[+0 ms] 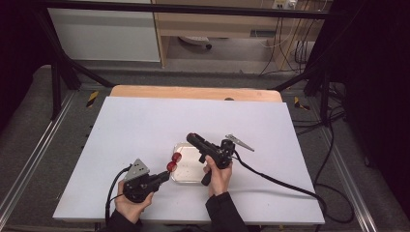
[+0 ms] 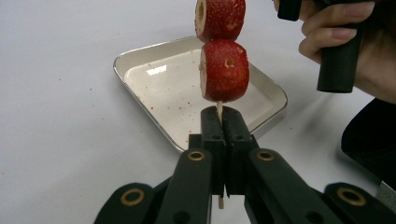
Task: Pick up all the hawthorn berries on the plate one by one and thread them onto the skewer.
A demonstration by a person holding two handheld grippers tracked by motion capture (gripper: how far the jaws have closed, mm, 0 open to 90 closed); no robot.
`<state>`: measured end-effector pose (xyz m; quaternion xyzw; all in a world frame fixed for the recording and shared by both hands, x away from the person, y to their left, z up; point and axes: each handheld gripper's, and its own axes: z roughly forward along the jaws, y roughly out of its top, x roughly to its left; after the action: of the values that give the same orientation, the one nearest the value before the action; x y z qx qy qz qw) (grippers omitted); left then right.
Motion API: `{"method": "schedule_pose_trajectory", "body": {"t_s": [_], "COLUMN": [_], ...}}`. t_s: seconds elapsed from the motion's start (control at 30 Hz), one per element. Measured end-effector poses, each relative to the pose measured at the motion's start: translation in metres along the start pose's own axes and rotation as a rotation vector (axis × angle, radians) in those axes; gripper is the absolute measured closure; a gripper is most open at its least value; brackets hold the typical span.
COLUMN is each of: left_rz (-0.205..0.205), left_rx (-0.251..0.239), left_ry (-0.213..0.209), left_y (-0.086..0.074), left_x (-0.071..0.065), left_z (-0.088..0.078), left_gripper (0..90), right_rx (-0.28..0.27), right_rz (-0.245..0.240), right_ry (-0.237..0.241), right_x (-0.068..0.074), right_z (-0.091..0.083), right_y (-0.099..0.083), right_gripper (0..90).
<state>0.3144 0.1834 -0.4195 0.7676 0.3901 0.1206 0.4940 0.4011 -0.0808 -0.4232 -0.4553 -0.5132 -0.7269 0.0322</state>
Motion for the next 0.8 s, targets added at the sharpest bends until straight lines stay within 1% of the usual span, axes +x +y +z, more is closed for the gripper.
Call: {"method": "schedule_pose_trajectory", "body": {"t_s": [0.07, 0.13, 0.23, 0.4, 0.67, 0.8], "left_rz": [-0.009, -0.017, -0.025, -0.027, -0.024, -0.031], "left_rx": [0.009, 0.013, 0.007, 0.005, 0.009, 0.003], "left_ry": [-0.003, -0.008, -0.010, -0.018, -0.018, -0.017], "left_y": [-0.001, -0.002, -0.001, -0.001, -0.001, -0.001], "left_x": [0.000, 0.000, 0.000, -0.001, -0.002, -0.001], "left_z": [0.001, 0.003, 0.003, 0.003, 0.005, 0.005], "left_gripper": [89.0, 89.0, 89.0, 89.0, 89.0, 89.0], "right_rx": [-0.029, -0.057, -0.073, -0.077, -0.087, -0.078], "right_rz": [-0.024, -0.023, -0.029, -0.046, -0.066, -0.078], "right_ry": [0.017, 0.034, 0.044, 0.048, 0.053, 0.049], "right_x": [-0.001, -0.002, -0.002, -0.001, -0.002, -0.002], "right_z": [0.000, 0.000, 0.000, 0.000, 0.001, 0.001], "right_y": [-0.003, -0.007, -0.008, -0.010, -0.011, -0.012], "right_gripper": [62.7, 62.6, 62.6, 62.6, 62.6, 62.6]}}
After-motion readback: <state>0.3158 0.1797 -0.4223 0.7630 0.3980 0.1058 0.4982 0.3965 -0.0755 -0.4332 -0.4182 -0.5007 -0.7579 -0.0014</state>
